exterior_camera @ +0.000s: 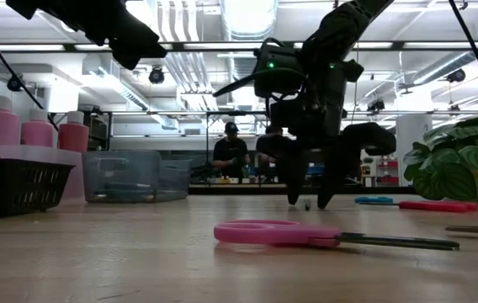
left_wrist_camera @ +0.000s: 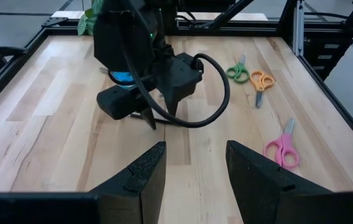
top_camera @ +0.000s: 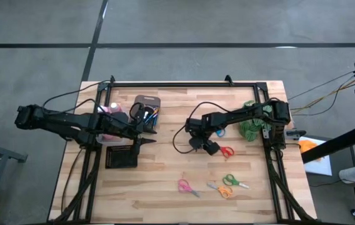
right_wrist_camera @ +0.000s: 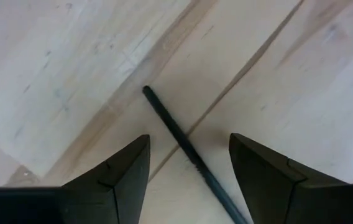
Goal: Pick & Place Paint Supplies
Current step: Put the black brush into the black bin
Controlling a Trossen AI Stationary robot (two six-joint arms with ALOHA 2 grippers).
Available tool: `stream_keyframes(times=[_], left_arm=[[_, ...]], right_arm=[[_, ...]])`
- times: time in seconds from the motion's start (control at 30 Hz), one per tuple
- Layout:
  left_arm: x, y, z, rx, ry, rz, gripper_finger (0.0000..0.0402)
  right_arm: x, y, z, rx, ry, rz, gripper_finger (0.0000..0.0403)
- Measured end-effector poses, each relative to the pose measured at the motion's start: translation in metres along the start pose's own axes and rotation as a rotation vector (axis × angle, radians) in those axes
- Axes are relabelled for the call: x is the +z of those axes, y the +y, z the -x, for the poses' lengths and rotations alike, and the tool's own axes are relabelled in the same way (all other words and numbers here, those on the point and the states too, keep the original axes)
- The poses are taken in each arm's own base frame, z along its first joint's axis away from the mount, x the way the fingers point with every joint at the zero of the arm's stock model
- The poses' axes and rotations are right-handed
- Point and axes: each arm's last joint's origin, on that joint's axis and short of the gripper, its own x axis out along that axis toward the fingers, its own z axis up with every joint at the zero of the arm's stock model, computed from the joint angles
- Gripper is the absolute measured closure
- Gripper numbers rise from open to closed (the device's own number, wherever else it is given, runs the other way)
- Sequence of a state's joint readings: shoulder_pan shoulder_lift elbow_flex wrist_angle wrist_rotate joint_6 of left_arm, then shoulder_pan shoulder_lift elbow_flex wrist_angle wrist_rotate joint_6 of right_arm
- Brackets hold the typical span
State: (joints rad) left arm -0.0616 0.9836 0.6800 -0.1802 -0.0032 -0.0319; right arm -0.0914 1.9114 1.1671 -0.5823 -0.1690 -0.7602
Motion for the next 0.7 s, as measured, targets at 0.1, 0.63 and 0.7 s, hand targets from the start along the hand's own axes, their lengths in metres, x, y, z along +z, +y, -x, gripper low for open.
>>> stream_keyframes(times=[0.1,0.63,0.7], left_arm=[[-0.0001,0.0,0.0,0.0,0.001,0.0,0.0236],[-0.0005,0.0001,0.0,0.001,0.005,0.0,0.0236],[-0.0005,0.0,0.0,0.001,0.005,0.0,0.0236]], right_arm=[[0.0005,-0.001,0.0,-0.014,-0.002,0.003,0.0202],[-0.0038,0.0024,-0.0037,-0.005,0.001,-0.004,0.0377],[-0.0037,0.0023,-0.0037,-0.007,0.001,-0.004,0.0388]])
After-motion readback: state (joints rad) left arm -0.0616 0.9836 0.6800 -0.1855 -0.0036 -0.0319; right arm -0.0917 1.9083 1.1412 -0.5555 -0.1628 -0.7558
